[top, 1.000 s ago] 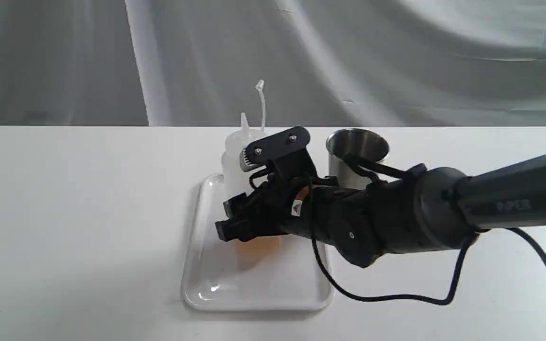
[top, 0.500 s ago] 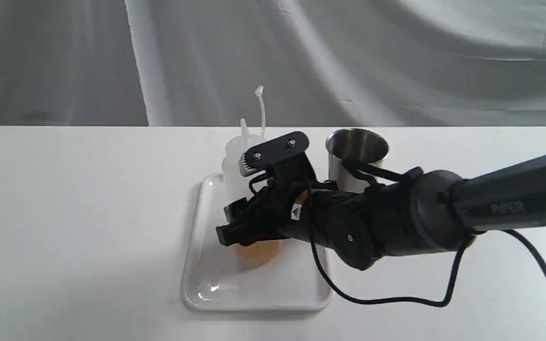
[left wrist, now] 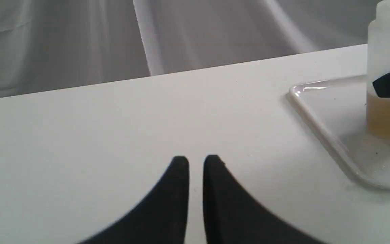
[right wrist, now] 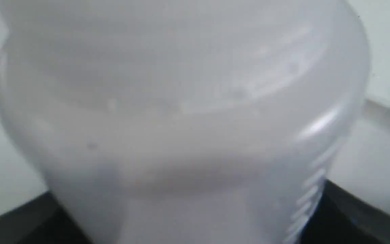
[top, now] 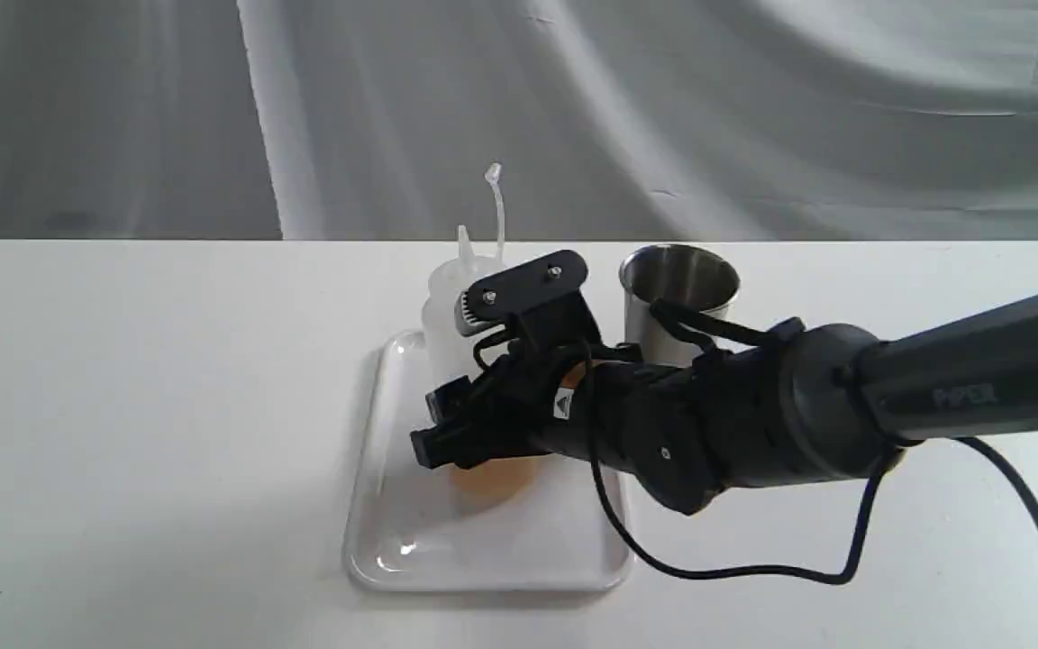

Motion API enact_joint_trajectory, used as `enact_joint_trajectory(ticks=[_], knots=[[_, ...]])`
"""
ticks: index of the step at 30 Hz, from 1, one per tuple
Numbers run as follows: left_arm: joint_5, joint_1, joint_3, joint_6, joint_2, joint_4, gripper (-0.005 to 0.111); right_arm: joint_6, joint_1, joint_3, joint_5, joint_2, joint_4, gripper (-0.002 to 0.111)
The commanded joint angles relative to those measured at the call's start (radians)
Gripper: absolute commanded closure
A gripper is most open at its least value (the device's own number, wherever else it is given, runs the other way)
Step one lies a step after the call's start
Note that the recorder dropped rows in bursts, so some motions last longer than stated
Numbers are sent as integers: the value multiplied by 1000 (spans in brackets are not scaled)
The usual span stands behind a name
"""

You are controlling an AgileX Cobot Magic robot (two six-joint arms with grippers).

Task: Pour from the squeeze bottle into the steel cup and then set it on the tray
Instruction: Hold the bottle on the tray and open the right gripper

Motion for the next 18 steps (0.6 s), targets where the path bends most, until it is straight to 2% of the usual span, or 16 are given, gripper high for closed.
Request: enact_joint_trajectory(ticks=[1,9,12,18], knots=[[-7,-3,4,-2,-5,1,98,-6,0,-5,-15,-8,6,68],[-7,-3,4,-2,-5,1,98,-23,0,-5,-15,-8,6,24],[-7,-3,4,-2,-5,1,98,-23,0,-5,-13,-8,6,18],[-7,-3,4,-2,-5,1,98,-26,0,-5,24,-15,6,18]])
